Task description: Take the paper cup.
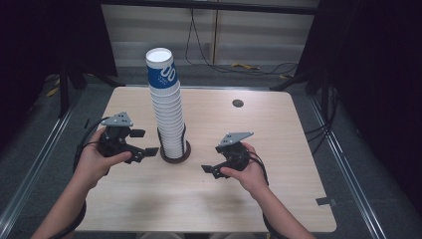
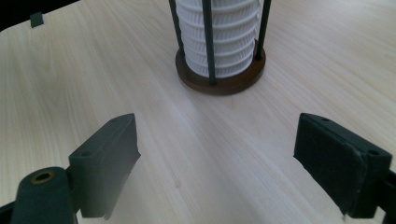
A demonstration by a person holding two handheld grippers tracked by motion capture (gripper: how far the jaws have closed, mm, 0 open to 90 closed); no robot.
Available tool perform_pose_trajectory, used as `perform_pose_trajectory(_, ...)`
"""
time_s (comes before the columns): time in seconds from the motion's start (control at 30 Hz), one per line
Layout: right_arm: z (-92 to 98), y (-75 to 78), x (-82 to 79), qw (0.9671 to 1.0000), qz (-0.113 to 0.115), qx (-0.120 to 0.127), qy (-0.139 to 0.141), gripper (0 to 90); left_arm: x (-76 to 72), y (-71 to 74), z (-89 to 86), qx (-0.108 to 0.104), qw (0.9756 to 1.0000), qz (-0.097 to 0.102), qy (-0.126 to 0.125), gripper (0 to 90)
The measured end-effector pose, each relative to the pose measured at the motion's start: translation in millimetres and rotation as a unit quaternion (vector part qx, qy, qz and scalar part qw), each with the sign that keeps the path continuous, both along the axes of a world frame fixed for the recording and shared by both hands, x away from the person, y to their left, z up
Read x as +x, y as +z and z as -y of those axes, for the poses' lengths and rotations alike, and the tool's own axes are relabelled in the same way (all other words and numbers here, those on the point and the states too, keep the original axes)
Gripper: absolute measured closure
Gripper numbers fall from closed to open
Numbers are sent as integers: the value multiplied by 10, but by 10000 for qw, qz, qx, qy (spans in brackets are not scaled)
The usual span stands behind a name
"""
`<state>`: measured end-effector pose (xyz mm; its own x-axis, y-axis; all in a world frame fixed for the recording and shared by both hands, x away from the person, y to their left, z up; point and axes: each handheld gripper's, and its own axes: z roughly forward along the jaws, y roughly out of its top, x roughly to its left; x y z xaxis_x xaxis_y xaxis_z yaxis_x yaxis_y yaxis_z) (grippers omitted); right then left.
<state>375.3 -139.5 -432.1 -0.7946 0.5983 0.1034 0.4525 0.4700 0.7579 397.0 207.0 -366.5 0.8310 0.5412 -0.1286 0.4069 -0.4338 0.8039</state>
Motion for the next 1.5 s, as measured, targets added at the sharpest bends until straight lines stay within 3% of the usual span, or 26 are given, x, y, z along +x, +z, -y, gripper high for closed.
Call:
perform_pose_trajectory(0.23, -94, 116, 75, 9998, 116, 160, 11, 130, 146, 189, 40, -124, 9999, 8, 35, 149)
perform_pose_trajectory(0.3, -122, 161, 98, 9998, 177, 105, 46, 130, 175, 250, 49, -79, 10000, 39, 30, 149)
perform_pose_trajectory(0.67, -291, 455, 278, 9990, 272, 343, 99, 129, 265, 574, 38, -70, 9998, 153, 72, 149)
perform_pose_trajectory(1.0, -399, 472, 311, 9990, 288, 283, 181, 129, 336, 797, 32, -94, 9997, 215, 98, 148)
perform_pose_trajectory(1.17, -468, 553, 341, 9988, 334, 261, 225, 129, 388, 893, 18, -201, 9993, 256, 157, 148)
perform_pose_trajectory(1.5, -507, 685, 395, 9985, 411, 266, 230, 129, 468, 1122, 122, -154, 9991, 370, 152, 123)
